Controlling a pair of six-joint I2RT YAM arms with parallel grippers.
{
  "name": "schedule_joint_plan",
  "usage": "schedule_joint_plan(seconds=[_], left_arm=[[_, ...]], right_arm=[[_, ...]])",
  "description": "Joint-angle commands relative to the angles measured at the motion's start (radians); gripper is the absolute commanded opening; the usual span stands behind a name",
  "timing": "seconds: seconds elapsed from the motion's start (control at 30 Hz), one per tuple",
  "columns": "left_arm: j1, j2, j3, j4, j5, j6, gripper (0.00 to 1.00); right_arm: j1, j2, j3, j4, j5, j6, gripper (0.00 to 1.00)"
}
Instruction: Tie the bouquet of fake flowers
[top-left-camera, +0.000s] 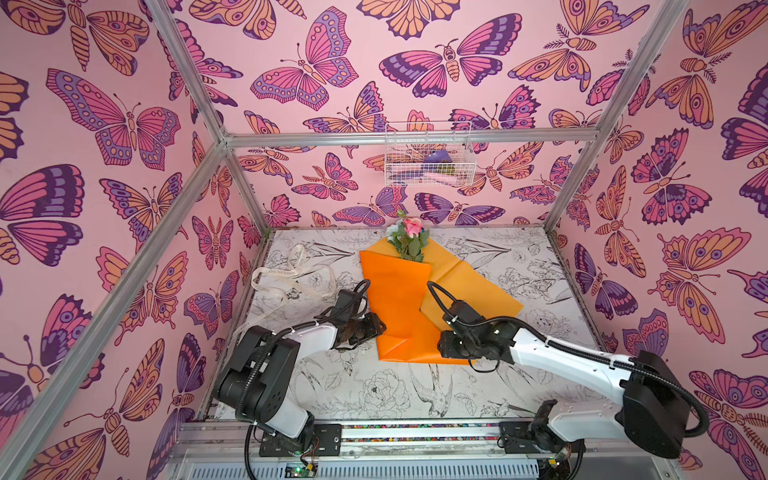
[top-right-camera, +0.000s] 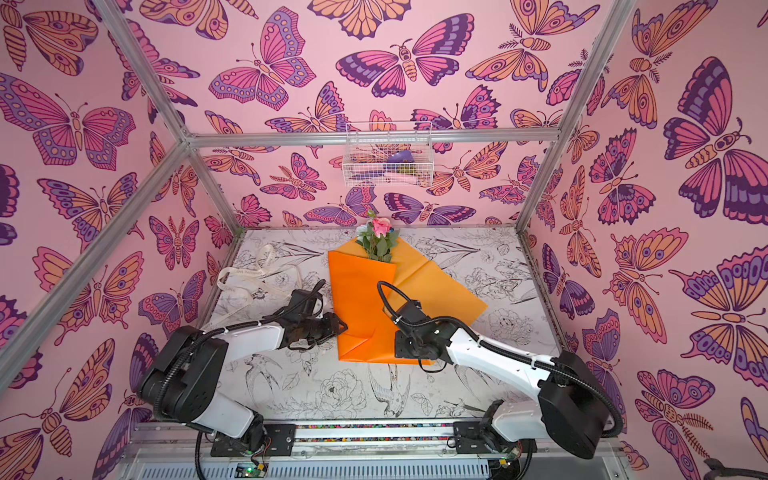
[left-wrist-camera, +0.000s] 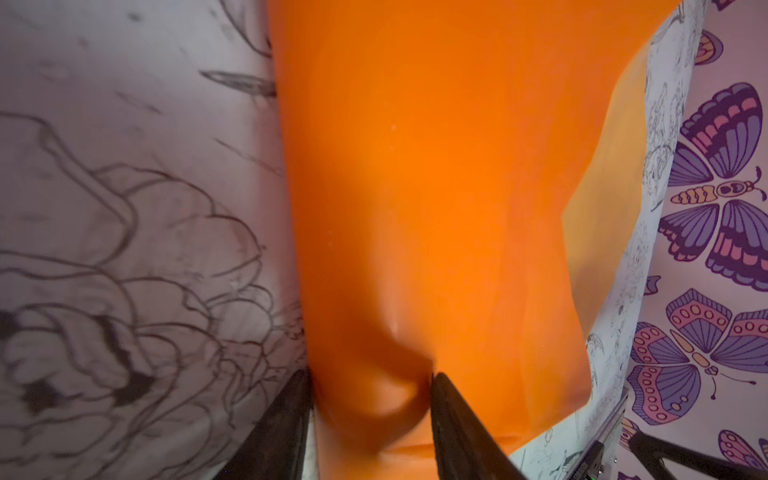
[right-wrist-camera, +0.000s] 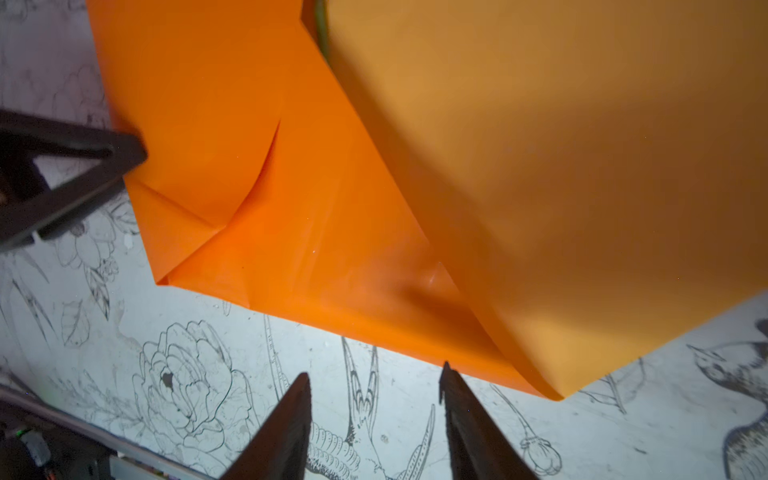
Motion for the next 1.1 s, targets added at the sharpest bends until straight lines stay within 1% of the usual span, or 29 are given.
schedule_joint_plan(seconds=[0.0,0.03,0.1,0.2,0.27,0.37,0.43,0.53,0.6,0.73,0.9,1.07], left_arm=[[-0.023,-0.033,-0.033,-0.084,-0.020,-0.039,0.56],[-0.024,-0.051,-0.032,-0.103,-0.031,-0.043,0.59],[-0.024,-0.090,-0.026,-0.143,-0.061,-0.037,0.63],[-0.026,-0.147,0.004,-0.216,-0.102,-0.014,0.65],[-0.028,-0.171,0.029,-0.256,-0.120,0.002,0.64],[-0.035,-0.179,0.055,-0.263,-0.113,0.013,0.62],[-0.044,-0.157,0.073,-0.262,-0.102,0.020,0.60],[-0.063,-0.117,0.091,-0.232,-0.077,0.035,0.57],[-0.074,-0.085,0.100,-0.202,-0.045,0.035,0.54],[-0.099,-0.034,0.115,-0.132,0.000,0.037,0.53],[-0.109,0.031,0.119,-0.084,0.020,0.027,0.49],[-0.112,0.072,0.116,-0.051,0.039,0.014,0.47]], right_arm=[[-0.048,-0.084,-0.053,-0.077,0.012,0.082,0.65],[-0.059,-0.115,-0.073,-0.084,0.006,0.099,0.70],[-0.070,-0.173,-0.113,-0.098,0.004,0.140,0.77],[-0.073,-0.261,-0.186,-0.094,0.002,0.210,0.83],[-0.074,-0.316,-0.238,-0.066,-0.013,0.256,0.86],[-0.074,-0.396,-0.327,0.025,-0.036,0.317,0.89],[-0.075,-0.443,-0.382,0.071,-0.033,0.358,0.91],[-0.075,-0.484,-0.434,0.080,-0.004,0.408,0.93],[-0.080,-0.499,-0.465,0.092,0.008,0.433,0.94],[-0.105,-0.495,-0.507,0.163,0.002,0.454,0.95],[-0.138,-0.444,-0.545,0.273,-0.014,0.471,0.95],[-0.162,-0.385,-0.559,0.330,-0.026,0.471,0.95]])
